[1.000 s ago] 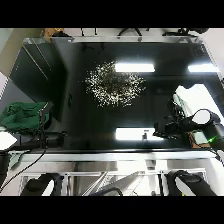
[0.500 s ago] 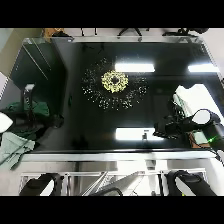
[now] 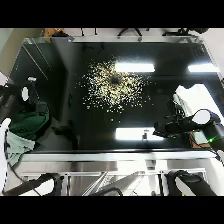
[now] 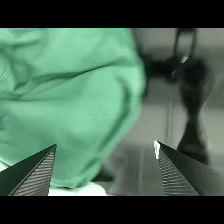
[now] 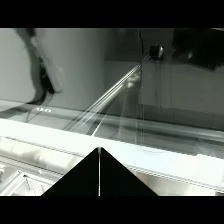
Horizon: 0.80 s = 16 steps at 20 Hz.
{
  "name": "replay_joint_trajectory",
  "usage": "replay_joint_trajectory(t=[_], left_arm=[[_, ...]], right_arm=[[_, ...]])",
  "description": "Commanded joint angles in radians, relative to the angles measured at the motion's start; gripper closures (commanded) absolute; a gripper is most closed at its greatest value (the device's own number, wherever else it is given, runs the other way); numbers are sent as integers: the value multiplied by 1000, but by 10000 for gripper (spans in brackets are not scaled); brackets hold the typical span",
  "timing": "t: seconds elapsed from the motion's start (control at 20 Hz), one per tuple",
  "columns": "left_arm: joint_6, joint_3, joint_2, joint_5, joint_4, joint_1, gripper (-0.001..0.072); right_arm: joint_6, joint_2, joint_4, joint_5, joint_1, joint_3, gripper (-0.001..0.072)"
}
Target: Fold the shirts.
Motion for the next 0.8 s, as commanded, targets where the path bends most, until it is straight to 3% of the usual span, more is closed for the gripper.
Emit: replay_joint_trajectory(t=[0.0, 0.15, 0.3, 0.55, 0.75], left_arm=[[-14, 10, -146, 10, 52, 109, 21], [-16, 10, -221, 18, 45, 169, 47], [-5, 11, -255, 15, 46, 182, 701], [11, 123, -229, -48, 34, 138, 699], [67, 362, -88, -65, -240, 14, 700]], right_arm=[[0, 0, 0, -12, 1, 0, 688], [0, 0, 0, -17, 1, 0, 688], [0, 0, 1, -23, 1, 0, 688], [0, 1, 0, -24, 1, 0, 688], [0, 0, 1, -28, 1, 0, 688]])
